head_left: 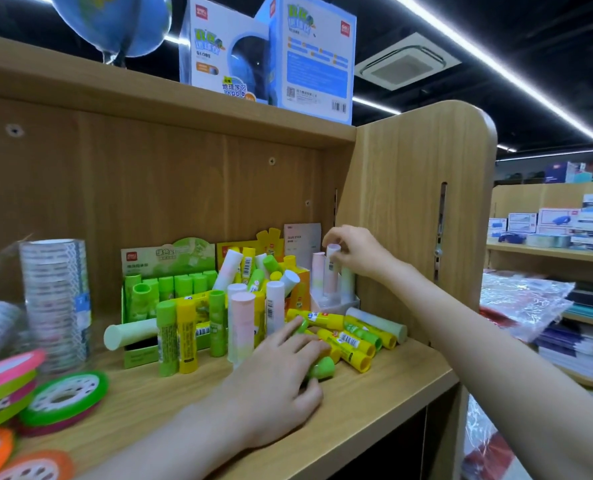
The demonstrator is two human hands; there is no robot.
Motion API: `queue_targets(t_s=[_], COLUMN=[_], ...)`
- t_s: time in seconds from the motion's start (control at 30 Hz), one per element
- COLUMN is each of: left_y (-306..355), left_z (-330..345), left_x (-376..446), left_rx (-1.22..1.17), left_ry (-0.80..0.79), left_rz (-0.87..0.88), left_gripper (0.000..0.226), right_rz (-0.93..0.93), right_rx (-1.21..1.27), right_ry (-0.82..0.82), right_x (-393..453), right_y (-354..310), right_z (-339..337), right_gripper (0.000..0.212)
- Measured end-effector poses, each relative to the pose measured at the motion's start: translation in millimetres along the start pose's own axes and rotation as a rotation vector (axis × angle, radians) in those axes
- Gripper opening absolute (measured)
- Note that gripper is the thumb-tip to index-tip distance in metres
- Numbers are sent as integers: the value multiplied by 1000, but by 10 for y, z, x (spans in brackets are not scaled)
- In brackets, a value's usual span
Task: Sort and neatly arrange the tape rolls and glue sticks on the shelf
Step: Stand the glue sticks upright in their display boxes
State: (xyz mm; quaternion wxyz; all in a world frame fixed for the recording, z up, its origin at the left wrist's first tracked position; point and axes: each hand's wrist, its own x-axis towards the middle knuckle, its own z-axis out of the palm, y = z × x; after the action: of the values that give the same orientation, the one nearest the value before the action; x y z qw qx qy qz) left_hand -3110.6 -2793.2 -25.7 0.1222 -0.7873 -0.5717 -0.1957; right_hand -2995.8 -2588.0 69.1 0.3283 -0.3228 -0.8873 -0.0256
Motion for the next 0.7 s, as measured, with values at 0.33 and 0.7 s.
queue_targets(t_s=[0.33, 0.7], left_y=[-11, 18], left_z=[4, -20], left_x=[-6, -6], left_rx=[-1, -13], left_ry=[-32, -45], left_rz=[-24, -36], left_gripper=[65, 52], right_rz=[52, 102], right_rx=[-88, -7], right_ry=[-72, -209], right_x=[160, 180], right_y=[-11, 7], right_z=[199, 270], right_gripper=[12, 27])
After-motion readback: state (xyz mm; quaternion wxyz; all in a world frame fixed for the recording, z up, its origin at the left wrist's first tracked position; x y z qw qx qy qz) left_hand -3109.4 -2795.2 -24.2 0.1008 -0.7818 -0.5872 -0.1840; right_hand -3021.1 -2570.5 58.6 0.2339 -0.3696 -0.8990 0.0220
